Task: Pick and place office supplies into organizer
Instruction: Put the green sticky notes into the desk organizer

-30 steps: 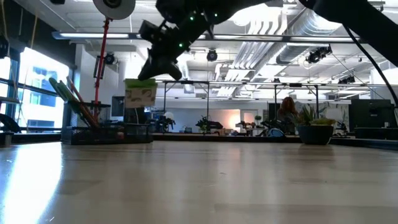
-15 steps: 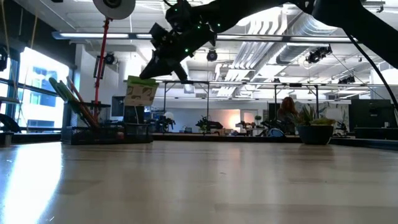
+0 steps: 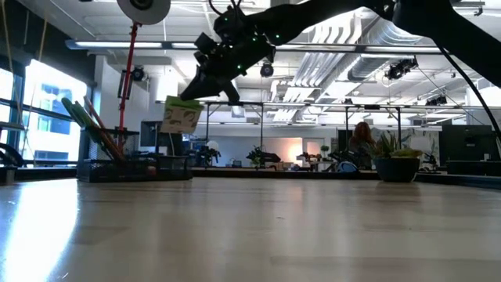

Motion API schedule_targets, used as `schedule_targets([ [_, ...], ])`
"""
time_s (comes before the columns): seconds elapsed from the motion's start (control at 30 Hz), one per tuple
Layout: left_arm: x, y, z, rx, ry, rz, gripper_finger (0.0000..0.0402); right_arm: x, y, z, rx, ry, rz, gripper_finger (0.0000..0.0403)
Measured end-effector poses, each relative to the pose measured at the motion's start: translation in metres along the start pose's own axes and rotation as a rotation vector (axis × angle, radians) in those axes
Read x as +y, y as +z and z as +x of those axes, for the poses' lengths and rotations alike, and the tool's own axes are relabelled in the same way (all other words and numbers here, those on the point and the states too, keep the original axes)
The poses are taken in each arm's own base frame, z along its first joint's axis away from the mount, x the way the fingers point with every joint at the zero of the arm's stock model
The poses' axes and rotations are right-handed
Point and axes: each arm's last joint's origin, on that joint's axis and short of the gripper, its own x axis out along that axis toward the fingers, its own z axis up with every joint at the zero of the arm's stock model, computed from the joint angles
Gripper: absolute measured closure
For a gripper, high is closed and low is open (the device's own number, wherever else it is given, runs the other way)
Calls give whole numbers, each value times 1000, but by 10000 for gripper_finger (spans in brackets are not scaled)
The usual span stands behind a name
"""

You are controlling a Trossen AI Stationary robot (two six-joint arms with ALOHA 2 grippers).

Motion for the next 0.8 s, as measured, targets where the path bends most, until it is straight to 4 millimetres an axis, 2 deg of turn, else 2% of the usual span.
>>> schedule_targets([
  [0.17,-1,-10,21,34,-33,-23,305,0,-1,0,0,-1,3,403],
  [0.4,8,-17,34,72,-126,-90,305,4,-1,8,-9,10,-2,403],
  [0.53,12,-19,38,82,-124,-106,305,6,-11,19,-1,-4,-9,403],
  [0.8,13,-19,39,89,-147,-102,305,1,-22,22,-9,-52,3,403],
])
